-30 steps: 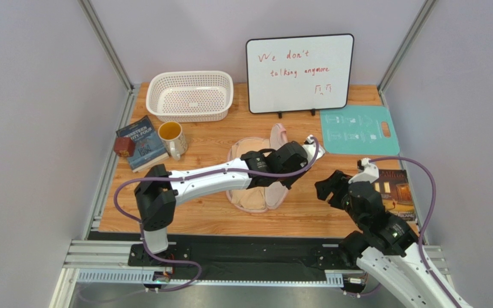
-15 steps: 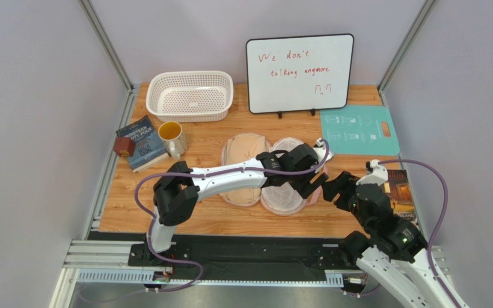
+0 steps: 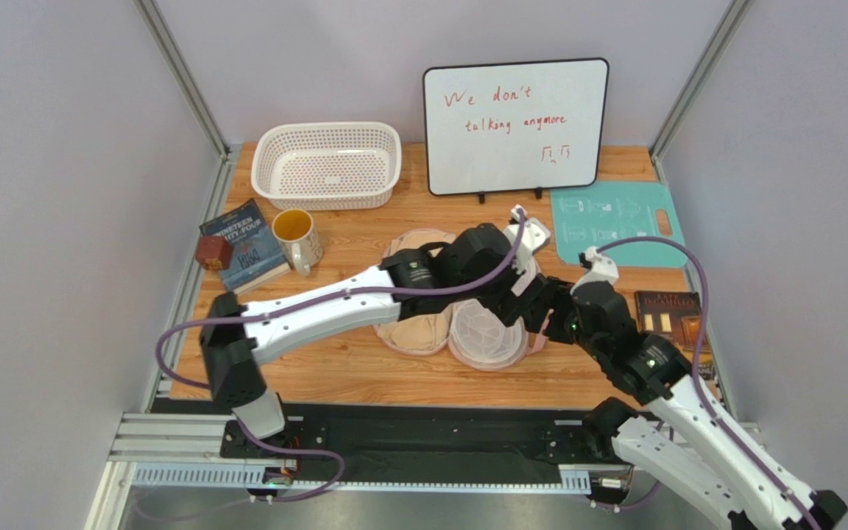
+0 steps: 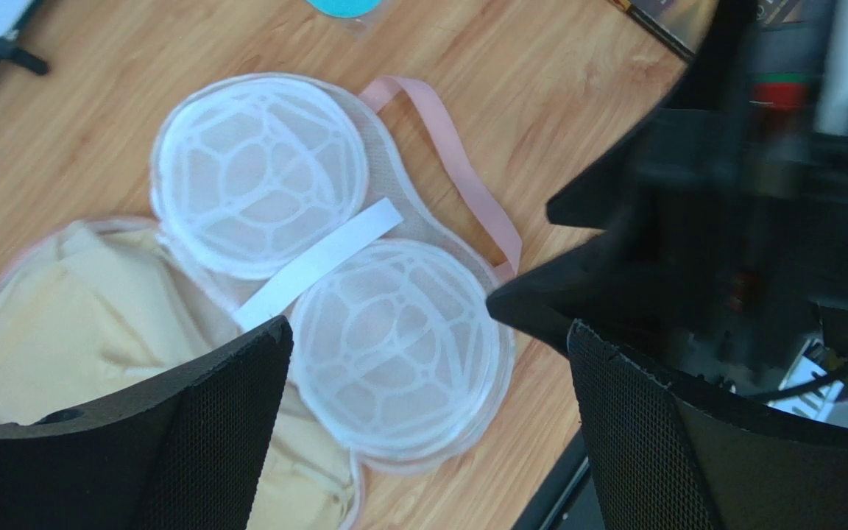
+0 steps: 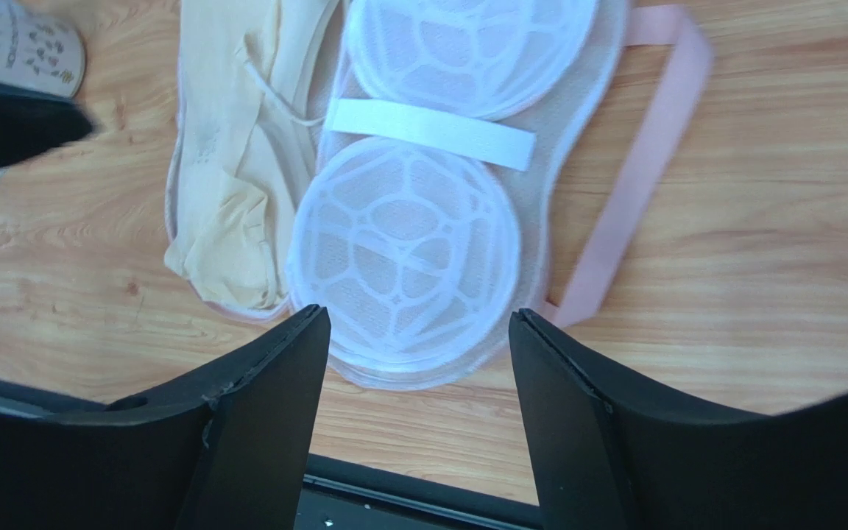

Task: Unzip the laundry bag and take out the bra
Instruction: Open the laundry bag at the center of the board, then adjust the laundry bag at the center of the board.

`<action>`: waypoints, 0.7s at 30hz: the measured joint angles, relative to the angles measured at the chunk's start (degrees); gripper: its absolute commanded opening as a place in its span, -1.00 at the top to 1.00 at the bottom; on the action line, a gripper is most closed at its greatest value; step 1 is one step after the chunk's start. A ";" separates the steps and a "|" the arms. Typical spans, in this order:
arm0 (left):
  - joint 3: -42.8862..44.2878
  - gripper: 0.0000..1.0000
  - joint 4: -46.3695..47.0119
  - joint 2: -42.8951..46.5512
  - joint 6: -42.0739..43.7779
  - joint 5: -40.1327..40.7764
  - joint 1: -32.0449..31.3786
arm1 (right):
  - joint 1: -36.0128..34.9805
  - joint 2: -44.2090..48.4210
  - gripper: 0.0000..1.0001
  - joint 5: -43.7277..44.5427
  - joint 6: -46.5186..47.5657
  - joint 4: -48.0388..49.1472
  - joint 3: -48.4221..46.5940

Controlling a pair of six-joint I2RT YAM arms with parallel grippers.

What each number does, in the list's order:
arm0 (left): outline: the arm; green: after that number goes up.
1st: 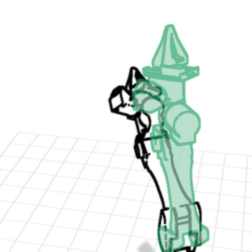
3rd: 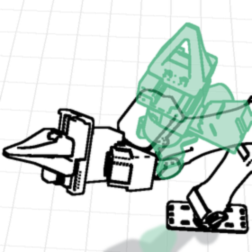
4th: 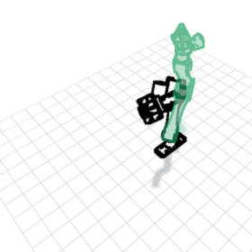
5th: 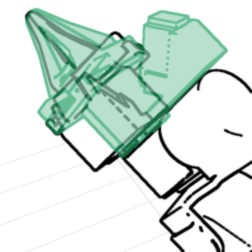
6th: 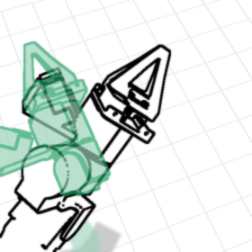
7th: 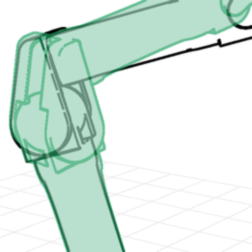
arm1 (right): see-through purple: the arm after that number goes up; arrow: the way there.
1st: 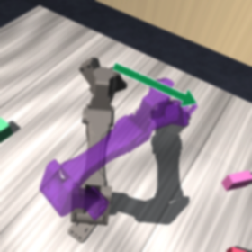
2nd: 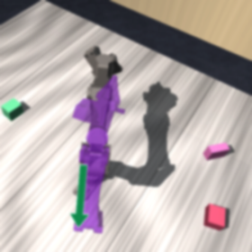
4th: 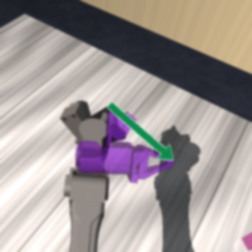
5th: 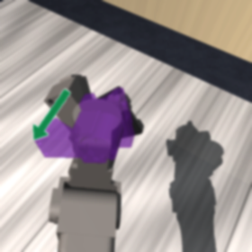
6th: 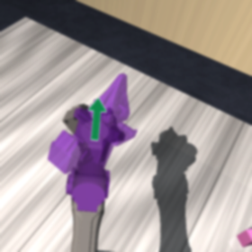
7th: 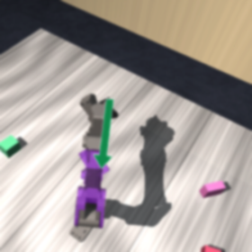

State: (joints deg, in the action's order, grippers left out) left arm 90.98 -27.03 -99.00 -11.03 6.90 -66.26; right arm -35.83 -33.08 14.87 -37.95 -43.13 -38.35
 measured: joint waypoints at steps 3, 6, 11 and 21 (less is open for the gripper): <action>-5.79 -0.99 0.52 8.90 -0.52 1.14 1.44 | -0.24 -6.56 -0.33 -4.81 0.04 6.32 0.63; -13.16 -0.99 1.22 17.18 -1.62 2.27 4.90 | -1.66 -12.63 -0.32 -8.17 -0.17 12.74 2.47; -27.32 -0.99 1.57 26.05 -4.07 3.74 10.86 | -3.87 -20.85 -0.32 -11.47 -0.87 20.17 4.98; -42.62 -1.00 1.73 33.75 -8.46 3.13 13.86 | -4.59 -35.74 -0.33 -13.46 -1.73 28.28 6.71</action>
State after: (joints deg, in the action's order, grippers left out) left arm 48.36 -25.30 -65.25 -19.49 10.02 -52.40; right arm -40.42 -68.82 1.41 -39.68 -14.85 -31.64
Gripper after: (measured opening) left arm 0.995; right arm 0.667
